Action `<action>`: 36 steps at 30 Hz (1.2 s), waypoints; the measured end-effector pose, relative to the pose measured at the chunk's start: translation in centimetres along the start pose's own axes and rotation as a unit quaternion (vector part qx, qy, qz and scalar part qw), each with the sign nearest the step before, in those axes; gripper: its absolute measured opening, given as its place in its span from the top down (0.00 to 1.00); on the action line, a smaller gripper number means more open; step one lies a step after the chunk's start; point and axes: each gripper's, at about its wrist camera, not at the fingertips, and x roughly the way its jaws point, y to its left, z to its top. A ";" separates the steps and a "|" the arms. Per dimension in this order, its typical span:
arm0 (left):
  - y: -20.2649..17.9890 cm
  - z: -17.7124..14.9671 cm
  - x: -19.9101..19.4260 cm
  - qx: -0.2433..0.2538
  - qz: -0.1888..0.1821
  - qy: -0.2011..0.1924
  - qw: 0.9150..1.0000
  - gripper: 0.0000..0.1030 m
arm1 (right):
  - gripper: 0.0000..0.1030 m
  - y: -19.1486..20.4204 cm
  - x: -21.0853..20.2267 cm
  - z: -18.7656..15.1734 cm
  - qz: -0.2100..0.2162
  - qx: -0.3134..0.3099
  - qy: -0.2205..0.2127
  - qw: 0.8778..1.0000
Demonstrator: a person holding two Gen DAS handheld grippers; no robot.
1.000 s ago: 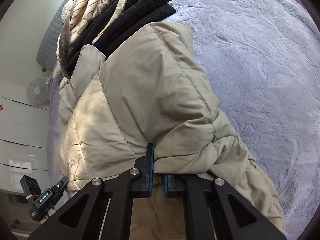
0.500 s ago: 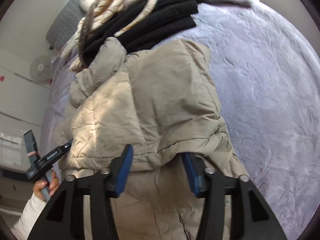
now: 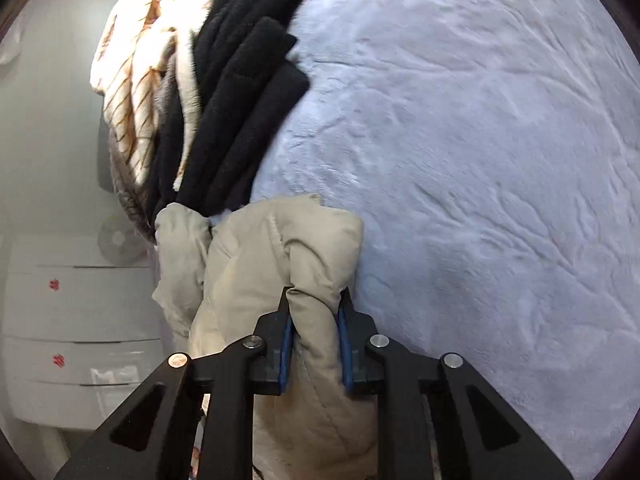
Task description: Fold large clothes
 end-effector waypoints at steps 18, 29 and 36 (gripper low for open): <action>-0.6 0.1 1.2 -0.002 -0.005 -0.010 1.000 0.80 | 0.81 4.4 -5.8 -6.2 -0.124 -0.155 -0.045 0.979; -1.6 -0.6 0.8 0.034 0.030 -0.030 0.998 0.79 | 0.94 1.1 -1.9 -8.4 -0.178 -0.146 -0.022 0.973; -1.5 -1.3 -3.3 0.022 0.057 -0.033 0.998 0.79 | 0.89 2.4 -4.9 -9.1 -0.176 -0.152 -0.023 0.972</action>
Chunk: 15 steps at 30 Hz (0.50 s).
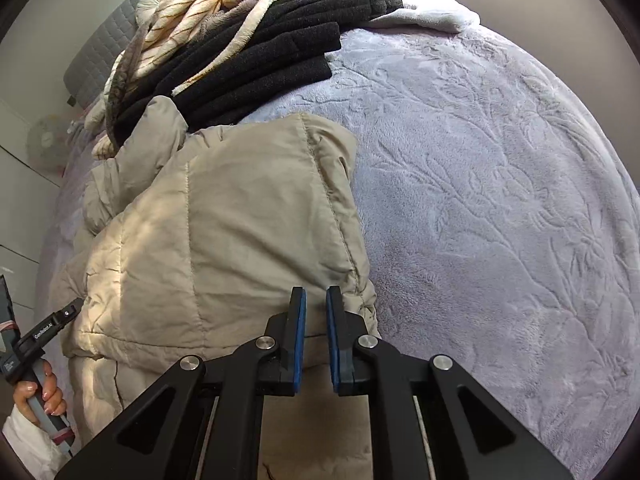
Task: Fold large clothes
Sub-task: 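Fold the coat side inward with the left tool and release it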
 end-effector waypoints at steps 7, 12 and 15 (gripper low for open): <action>-0.5 -4.0 -3.0 0.007 0.020 0.029 0.999 0.79 | 0.72 -1.0 -2.5 -2.9 0.020 0.019 0.030 0.999; -1.8 -7.9 -4.5 -0.011 0.019 0.058 0.998 0.79 | 0.55 -1.1 -3.9 -5.4 0.027 0.009 0.050 0.998; -2.6 -9.8 -5.2 -0.021 0.019 0.072 0.997 0.79 | 0.47 -0.9 -4.4 -6.4 0.032 -0.001 0.058 0.998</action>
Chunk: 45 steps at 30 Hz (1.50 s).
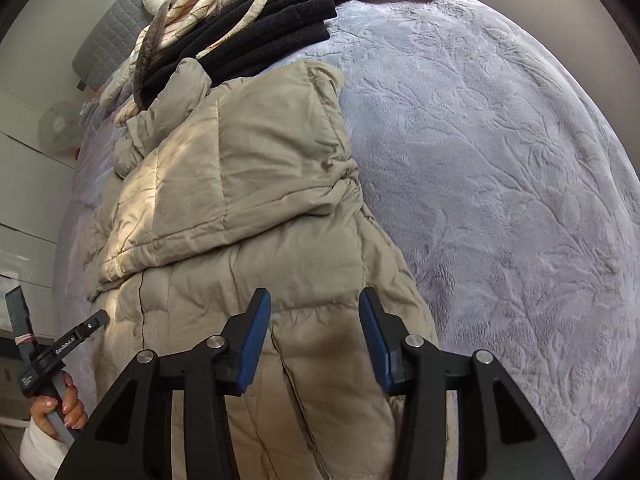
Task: Fold large clothes
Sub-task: 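Fold the coat side inward with the left tool and release it, then move both tools open to the coat hem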
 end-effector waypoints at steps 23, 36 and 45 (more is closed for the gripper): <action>3.1 -5.8 -6.0 -0.004 0.010 0.000 1.000 0.00 | 0.14 4.3 -3.8 -5.5 0.010 0.004 -0.011 1.000; 6.8 -9.1 -8.7 0.009 0.036 0.014 0.999 0.00 | 0.14 7.8 -6.3 -10.4 0.014 0.030 -0.025 0.999; 9.0 -11.1 -10.3 0.022 0.012 0.022 0.999 0.00 | 0.14 8.6 -8.0 -13.2 0.025 0.072 -0.001 0.997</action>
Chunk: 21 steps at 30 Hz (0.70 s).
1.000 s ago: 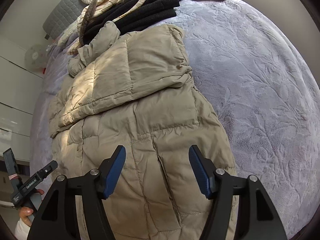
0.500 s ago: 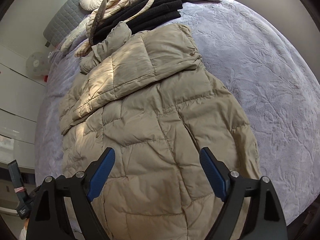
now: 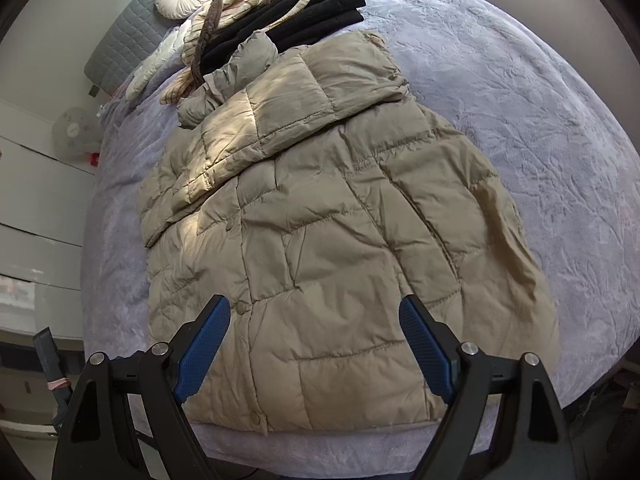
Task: Fold large clothes
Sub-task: 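Move both tools open to the coat hem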
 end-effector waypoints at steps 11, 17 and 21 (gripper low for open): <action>3.0 -2.8 -0.9 -0.038 -0.023 0.009 0.999 0.00 | 0.14 -1.1 0.2 -3.3 0.005 0.035 0.046 0.998; 6.1 -6.1 0.5 -0.131 -0.058 0.037 0.989 0.00 | 0.14 -3.8 -0.5 -3.4 0.024 0.045 0.065 0.997; 8.1 -8.7 2.1 -0.209 -0.110 0.064 0.970 0.00 | 0.14 -7.5 -1.0 -3.8 0.059 0.084 0.077 0.992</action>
